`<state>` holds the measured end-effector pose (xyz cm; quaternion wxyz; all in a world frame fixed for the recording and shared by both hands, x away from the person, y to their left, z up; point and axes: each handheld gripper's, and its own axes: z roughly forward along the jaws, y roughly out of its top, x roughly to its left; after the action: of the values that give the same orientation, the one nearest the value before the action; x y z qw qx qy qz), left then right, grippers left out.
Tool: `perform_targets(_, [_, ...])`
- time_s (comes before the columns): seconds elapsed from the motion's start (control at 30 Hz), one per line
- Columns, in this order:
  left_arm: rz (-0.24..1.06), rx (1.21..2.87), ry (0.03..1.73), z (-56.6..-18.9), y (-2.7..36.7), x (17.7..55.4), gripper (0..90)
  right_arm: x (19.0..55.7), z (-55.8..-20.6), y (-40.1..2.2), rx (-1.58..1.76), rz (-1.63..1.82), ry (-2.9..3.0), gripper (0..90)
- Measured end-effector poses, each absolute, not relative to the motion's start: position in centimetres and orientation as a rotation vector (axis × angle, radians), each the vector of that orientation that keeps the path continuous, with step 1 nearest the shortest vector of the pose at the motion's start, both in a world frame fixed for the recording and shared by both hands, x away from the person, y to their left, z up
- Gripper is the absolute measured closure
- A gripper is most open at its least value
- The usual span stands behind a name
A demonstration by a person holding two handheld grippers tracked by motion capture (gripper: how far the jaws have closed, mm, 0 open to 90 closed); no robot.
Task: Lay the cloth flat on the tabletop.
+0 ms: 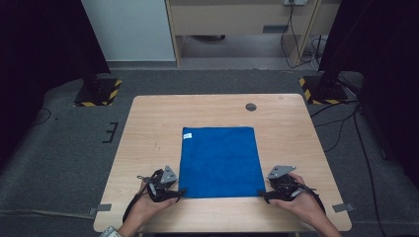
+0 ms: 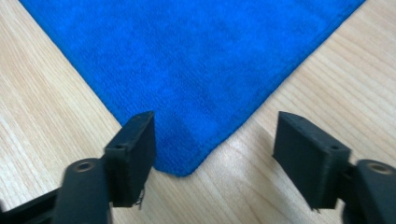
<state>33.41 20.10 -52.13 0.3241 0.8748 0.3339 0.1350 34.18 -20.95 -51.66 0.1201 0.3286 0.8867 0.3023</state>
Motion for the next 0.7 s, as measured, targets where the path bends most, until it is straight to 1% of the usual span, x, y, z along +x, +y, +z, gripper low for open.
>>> perform_targets(0.07, [0.339, 2.223, 0.895, -51.8, 20.5, 33.9, 28.2, 34.3, -51.4, -20.9, 0.971, 0.927, 2.566, 25.3])
perform_targets(0.13, [0.358, 2.155, 0.896, -51.2, 20.6, 34.5, 22.7, 34.6, -50.9, -20.7, 0.984, 0.995, 2.529, 19.3])
perform_targets(0.2, [0.361, 2.126, 0.885, -50.8, 20.6, 35.2, 18.3, 34.9, -50.6, -20.4, 0.981, 1.034, 2.518, 17.0])
perform_targets(0.3, [0.353, 2.105, 0.886, -50.7, 20.4, 36.4, 14.2, 35.4, -50.7, -19.6, 0.970, 1.062, 2.531, 12.5])
perform_targets(0.4, [0.350, 2.097, 0.890, -50.5, 20.2, 37.8, 12.0, 36.0, -50.8, -18.7, 0.955, 1.067, 2.550, 10.9])
perform_targets(0.5, [0.362, 2.096, 0.893, -50.3, 19.9, 39.3, 10.7, 36.8, -50.9, -17.6, 0.943, 1.083, 2.563, 10.1])
perform_targets(0.63, [0.343, 2.094, 0.897, -50.0, 19.5, 41.0, 7.0, 37.7, -50.8, -16.1, 0.942, 1.100, 2.565, 10.1])
perform_targets(0.7, [0.357, 2.098, 0.892, -49.8, 19.2, 41.6, 6.8, 38.0, -50.7, -15.3, 0.928, 1.092, 2.568, 10.1])
